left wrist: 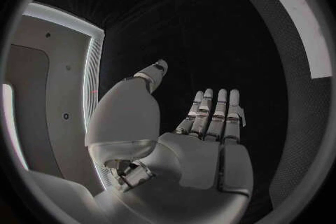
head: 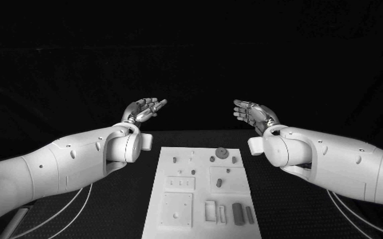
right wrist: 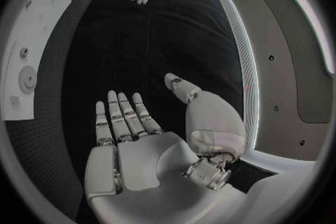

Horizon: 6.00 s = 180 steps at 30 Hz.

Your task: Assemble the parts on the task board

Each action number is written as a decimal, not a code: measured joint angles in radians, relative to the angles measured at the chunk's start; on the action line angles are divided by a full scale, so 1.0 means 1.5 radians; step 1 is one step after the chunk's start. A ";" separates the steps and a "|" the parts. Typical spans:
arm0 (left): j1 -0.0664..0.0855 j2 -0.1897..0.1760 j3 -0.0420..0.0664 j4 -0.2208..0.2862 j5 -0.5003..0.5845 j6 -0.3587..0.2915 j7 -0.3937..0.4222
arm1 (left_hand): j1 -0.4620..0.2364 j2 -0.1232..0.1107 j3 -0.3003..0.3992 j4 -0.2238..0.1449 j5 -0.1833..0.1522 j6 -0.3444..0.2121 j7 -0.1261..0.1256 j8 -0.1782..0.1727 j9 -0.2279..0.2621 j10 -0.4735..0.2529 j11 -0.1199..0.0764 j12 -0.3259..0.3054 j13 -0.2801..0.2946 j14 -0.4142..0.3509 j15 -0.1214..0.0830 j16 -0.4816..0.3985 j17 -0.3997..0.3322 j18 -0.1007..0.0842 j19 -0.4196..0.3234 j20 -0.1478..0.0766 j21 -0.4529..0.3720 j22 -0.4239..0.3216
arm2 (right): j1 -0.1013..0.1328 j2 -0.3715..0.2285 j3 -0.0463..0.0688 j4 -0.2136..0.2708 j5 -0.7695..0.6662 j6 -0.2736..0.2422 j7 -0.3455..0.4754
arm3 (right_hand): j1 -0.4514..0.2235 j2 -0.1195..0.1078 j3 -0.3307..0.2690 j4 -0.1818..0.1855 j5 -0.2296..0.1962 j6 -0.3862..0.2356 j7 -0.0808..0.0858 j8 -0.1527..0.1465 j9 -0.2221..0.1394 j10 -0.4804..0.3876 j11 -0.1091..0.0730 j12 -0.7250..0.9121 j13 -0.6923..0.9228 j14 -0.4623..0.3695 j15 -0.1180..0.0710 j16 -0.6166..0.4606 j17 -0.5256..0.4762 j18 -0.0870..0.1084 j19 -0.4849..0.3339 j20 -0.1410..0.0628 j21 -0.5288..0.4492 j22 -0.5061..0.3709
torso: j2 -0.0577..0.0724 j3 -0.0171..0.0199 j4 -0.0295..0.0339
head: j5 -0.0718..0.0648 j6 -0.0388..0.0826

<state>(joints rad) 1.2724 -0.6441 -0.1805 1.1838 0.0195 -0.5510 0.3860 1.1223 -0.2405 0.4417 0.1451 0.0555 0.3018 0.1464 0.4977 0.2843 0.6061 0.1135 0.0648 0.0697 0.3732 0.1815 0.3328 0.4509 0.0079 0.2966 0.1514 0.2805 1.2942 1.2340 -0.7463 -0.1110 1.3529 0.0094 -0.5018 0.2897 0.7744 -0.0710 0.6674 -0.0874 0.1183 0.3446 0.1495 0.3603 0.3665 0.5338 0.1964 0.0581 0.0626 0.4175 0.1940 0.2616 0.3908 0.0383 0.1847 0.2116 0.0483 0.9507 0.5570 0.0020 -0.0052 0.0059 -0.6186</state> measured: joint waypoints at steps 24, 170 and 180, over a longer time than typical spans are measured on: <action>0.025 -0.006 -0.021 -0.033 -0.016 0.168 -0.061 | 0.059 0.083 -0.052 -0.139 0.052 0.207 0.018 0.016 0.007 0.219 0.024 0.056 0.014 0.246 -0.008 0.062 -0.005 0.026 0.208 -0.053 0.040 -0.016 | 0.036 0.032 -0.027 -0.132 -0.385 0.169 -0.120 | 0.134 -0.008 -0.060 -0.121 0.069 0.140 0.010 0.042 0.013 0.206 0.012 0.039 0.011 0.136 0.021 0.057 0.015 0.062 0.160 0.016 0.012 0.163 | 0.010 0.0018 0.0013 | 0.005 0.004; 0.027 -0.117 -0.019 0.145 -0.070 0.230 -0.068 | -0.022 0.103 0.015 -0.284 0.055 0.322 0.021 -0.042 0.029 0.378 0.005 0.060 0.015 0.442 -0.100 0.219 0.094 0.023 0.367 -0.146 0.180 0.009 | 0.002 0.057 -0.022 -0.087 -1.185 0.046 -0.237 | 0.234 -0.148 0.060 -0.116 -0.048 0.374 0.002 0.002 0.047 0.446 -0.075 0.011 0.200 0.592 -0.151 0.574 0.291 0.111 0.715 -0.145 0.509 0.238 | 0.192 -0.0095 0.0567 | -0.055 0.055; 0.027 -0.117 -0.019 0.144 -0.070 0.230 -0.070 | -0.025 0.100 0.015 -0.284 0.055 0.322 0.021 -0.042 0.030 0.378 0.005 0.057 0.015 0.442 -0.100 0.219 0.094 0.020 0.366 -0.145 0.180 0.009 | 0.003 0.058 -0.021 -0.085 -1.185 0.049 -0.240 | 0.234 -0.148 0.065 -0.112 -0.048 0.377 -0.001 0.002 0.049 0.448 -0.078 0.011 0.204 0.592 -0.151 0.574 0.291 0.112 0.715 -0.145 0.512 0.238 | 0.193 -0.0082 0.0562 | -0.055 0.055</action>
<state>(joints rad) 1.3128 -0.8190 -0.2088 1.4003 -0.0858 -0.2063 0.2814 1.0846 -0.0902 0.4642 -0.2816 0.1385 0.7841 0.1784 0.4348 0.3290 1.1736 0.1214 0.1508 0.0926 1.0361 0.0322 0.6620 0.5916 0.0383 0.8450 -0.0659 0.5499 1.3074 1.2381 -0.6591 -0.1423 1.2259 -1.7676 -0.4287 -0.0710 1.1257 -0.2934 0.7648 -0.2549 0.0466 0.9099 0.1484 0.3628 0.4397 1.2061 0.0793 0.0741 0.3689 1.3058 -0.0322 1.1224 0.8267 0.2056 1.2574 -0.0055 0.8170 1.3081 0.8472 -0.0104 0.0792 -0.0769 -0.5363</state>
